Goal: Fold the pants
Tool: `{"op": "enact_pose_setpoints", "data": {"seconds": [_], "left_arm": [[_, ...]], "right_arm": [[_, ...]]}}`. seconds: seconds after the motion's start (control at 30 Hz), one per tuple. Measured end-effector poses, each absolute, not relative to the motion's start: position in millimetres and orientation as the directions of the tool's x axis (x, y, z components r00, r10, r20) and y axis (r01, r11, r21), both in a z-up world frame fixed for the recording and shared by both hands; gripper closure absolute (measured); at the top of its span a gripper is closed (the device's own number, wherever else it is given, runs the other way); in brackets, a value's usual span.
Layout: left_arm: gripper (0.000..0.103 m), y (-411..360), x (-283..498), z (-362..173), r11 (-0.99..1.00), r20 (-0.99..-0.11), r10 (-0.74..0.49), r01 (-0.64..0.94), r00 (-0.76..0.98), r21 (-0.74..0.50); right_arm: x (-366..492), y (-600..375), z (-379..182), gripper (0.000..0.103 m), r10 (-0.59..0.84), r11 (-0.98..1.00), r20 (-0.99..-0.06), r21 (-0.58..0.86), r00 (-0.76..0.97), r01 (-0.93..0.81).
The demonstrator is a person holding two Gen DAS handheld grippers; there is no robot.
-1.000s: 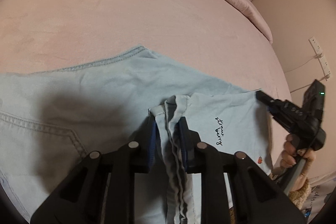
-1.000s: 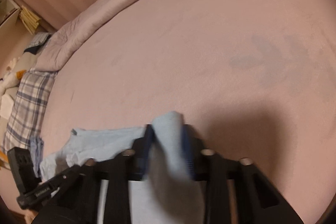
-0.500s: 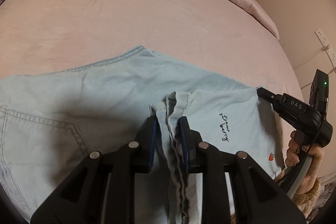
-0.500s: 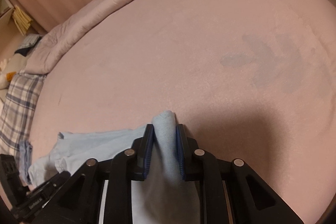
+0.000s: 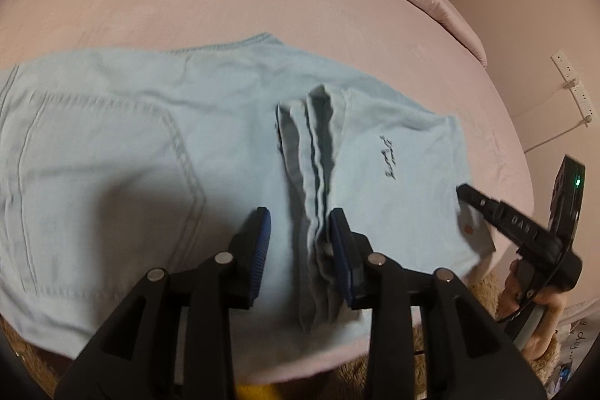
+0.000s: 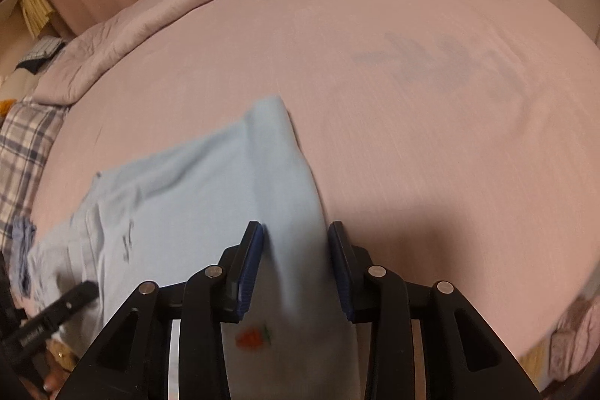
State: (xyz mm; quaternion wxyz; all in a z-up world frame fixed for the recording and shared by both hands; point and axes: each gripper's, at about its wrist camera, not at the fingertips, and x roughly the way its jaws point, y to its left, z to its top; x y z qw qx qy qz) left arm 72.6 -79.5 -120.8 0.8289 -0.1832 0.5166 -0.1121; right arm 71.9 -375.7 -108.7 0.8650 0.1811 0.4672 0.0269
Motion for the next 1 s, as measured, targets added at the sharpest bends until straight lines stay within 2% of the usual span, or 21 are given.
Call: {"op": "enact_pose_setpoints", "data": {"seconds": [0.1,0.2,0.23,0.27,0.33,0.43,0.47,0.57,0.73,0.87,1.0], "left_arm": [[0.066,-81,64,-117,0.908,-0.819,-0.381,0.009,0.429,-0.418],[0.058,-78,57,-110,0.906,-0.817,-0.386,0.008,0.428,-0.423],[0.053,-75,55,-106,0.906,-0.815,-0.383,0.004,0.436,-0.424],[0.041,-70,53,-101,0.911,-0.813,-0.364,-0.006,0.454,-0.411],[0.028,-58,48,-90,0.922,-0.801,-0.316,-0.034,0.508,-0.385],[0.017,-34,35,-74,0.926,-0.776,-0.253,-0.089,0.578,-0.368],[0.014,-24,32,-70,0.923,-0.768,-0.228,-0.117,0.598,-0.366],[0.011,3,25,-62,0.915,-0.757,-0.153,-0.199,0.636,-0.352],[0.011,39,15,-61,0.884,-0.757,-0.076,-0.308,0.649,-0.353],[0.01,64,6,-66,0.85,-0.764,-0.015,-0.393,0.645,-0.349],[0.01,81,-1,-77,0.819,-0.783,0.026,-0.463,0.621,-0.34]], "right_arm": [[54,-378,-109,0.068,0.21,0.937,-0.804,0.329,0.556,0.121],[43,-376,-108,0.065,0.194,0.948,-0.816,0.299,0.545,0.11],[44,-375,-106,0.065,0.188,0.951,-0.819,0.29,0.542,0.109],[43,-375,-104,0.064,0.181,0.953,-0.824,0.282,0.537,0.112],[43,-374,-100,0.064,0.165,0.955,-0.832,0.269,0.529,0.124],[43,-368,-90,0.064,0.118,0.968,-0.83,0.218,0.545,0.123],[43,-366,-86,0.057,0.104,0.972,-0.826,0.203,0.554,0.12],[44,-358,-71,0.037,0.117,0.975,-0.787,0.209,0.606,0.083],[47,-339,-39,0.021,0.176,0.973,-0.704,0.229,0.688,-0.015],[53,-318,-20,0.018,0.257,0.959,-0.636,0.26,0.728,-0.111],[58,-295,-24,0.017,0.3,0.95,-0.619,0.267,0.726,-0.164]]}}
